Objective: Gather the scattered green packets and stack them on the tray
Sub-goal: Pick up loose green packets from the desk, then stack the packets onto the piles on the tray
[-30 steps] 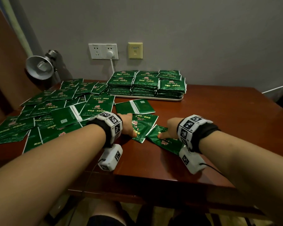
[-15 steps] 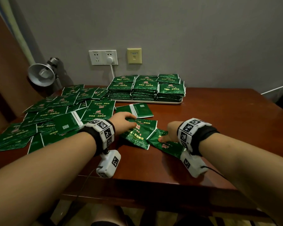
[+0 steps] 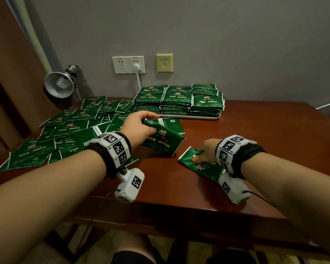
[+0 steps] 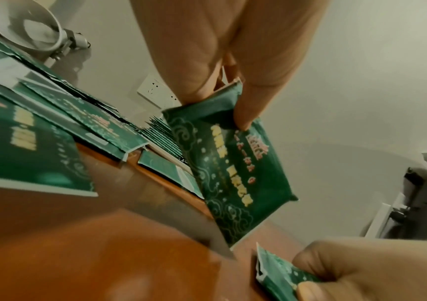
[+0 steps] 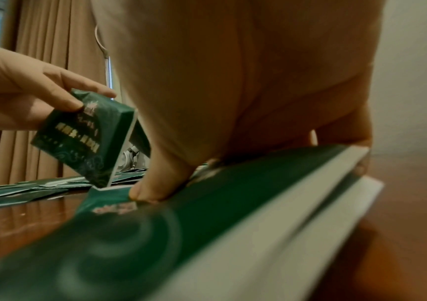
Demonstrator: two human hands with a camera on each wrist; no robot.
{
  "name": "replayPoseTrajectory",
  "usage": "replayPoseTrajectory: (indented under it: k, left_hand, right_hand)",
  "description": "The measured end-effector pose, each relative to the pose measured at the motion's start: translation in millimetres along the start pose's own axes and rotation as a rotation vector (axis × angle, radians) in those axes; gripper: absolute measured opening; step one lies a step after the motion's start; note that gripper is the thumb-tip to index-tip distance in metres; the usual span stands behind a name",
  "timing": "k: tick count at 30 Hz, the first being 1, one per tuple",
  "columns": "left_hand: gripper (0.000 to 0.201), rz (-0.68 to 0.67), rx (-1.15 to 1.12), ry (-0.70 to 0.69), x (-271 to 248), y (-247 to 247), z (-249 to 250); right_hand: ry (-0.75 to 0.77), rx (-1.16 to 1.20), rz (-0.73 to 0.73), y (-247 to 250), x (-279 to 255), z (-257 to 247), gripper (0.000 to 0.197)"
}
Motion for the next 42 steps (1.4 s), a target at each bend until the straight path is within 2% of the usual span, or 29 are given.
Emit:
replayPoseTrajectory:
  k: [5, 8, 11, 13, 17, 20, 23, 26, 28, 30, 31, 33, 35, 37, 39, 40, 42]
  left_hand:
    - [0.009, 0.092, 0.178, -0.045, 5.2, 10.3, -3.5]
    - [0.014, 0.139, 0.31, -0.094, 11.7, 14.3, -8.6]
    - [0.024, 0.172, 0.36, -0.121, 15.7, 15.8, -11.5]
    - [0.023, 0.174, 0.391, -0.123, 14.2, 14.8, -9.8]
    - [0.007, 0.125, 0.351, -0.138, 12.4, 13.1, -2.6]
    - [0.004, 0.158, 0.291, -0.147, 13.7, 16.5, 5.8]
    - [0.004, 0.182, 0.266, -0.06, 17.3, 17.1, 0.2]
    - [0.012, 0.082, 0.363, 0.072, 17.9, 10.2, -17.7]
    - [0.025, -0.075, 0.527, 0.107, 12.0, -1.1, -30.2]
    - [0.041, -0.218, 0.69, 0.061, 5.7, -12.8, -37.8]
    - [0.048, -0.273, 0.745, 0.015, 3.1, -17.5, -38.8]
    - [0.062, -0.384, 0.823, -0.089, -0.9, -25.9, -38.4]
    - [0.077, -0.474, 0.901, -0.172, -4.7, -33.2, -36.9]
    - [0.091, -0.517, 0.961, -0.204, -8.6, -40.5, -37.1]
    - [0.099, -0.526, 1.001, -0.202, -9.3, -45.8, -40.9]
    - [0.099, -0.531, 1.012, -0.196, -8.8, -47.4, -42.3]
    - [0.095, -0.546, 1.027, -0.184, -7.0, -48.7, -43.4]
  right_hand:
    - [-0.009, 0.004, -0.003, -0.4, -1.3, -0.3, 0.072]
    - [-0.009, 0.007, -0.003, 0.2, -2.7, -1.3, 0.07]
    - [-0.013, 0.01, -0.007, -0.9, -0.9, -1.2, 0.07]
    - [-0.023, 0.015, -0.007, -0.6, -0.8, -0.9, 0.069]
    - [-0.04, 0.033, -0.005, -1.0, -0.3, 2.4, 0.068]
    - [-0.089, 0.049, 0.044, 3.2, 2.1, 11.7, 0.061]
    - [-0.177, 0.154, 0.07, 12.7, -0.4, 23.1, 0.049]
    - [-0.225, 0.347, 0.048, 16.5, -6.9, 29.2, 0.039]
    - [-0.222, 0.382, -0.078, 10.2, -13.1, 28.4, 0.05]
    - [-0.169, 0.276, -0.159, 3.2, -14.3, 26.5, 0.059]
    - [-0.132, 0.182, -0.132, 4.6, -13.4, 25.4, 0.058]
    - [-0.033, 0.006, 0.013, 15.7, -9.5, 21.9, 0.049]
    - [0.105, -0.039, 0.139, 24.1, -4.7, 13.0, 0.043]
    - [0.247, -0.018, 0.188, 22.2, 5.1, 2.7, 0.064]
    - [0.36, -0.027, 0.158, 16.6, 13.0, -8.9, 0.092]
    - [0.399, -0.054, 0.124, 13.2, 17.4, -12.2, 0.099]
    - [0.434, -0.14, 0.053, 12.0, 18.8, -15.9, 0.096]
Point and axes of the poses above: each hand's wrist, its own x-axis towards the middle knuckle, its own y-axis out of the back of the hand, z = x × y, the point moved 5 cm from there along x, towards the middle knuckle, and after that the axes turned 10 degrees about z, right-handed, at the moved point
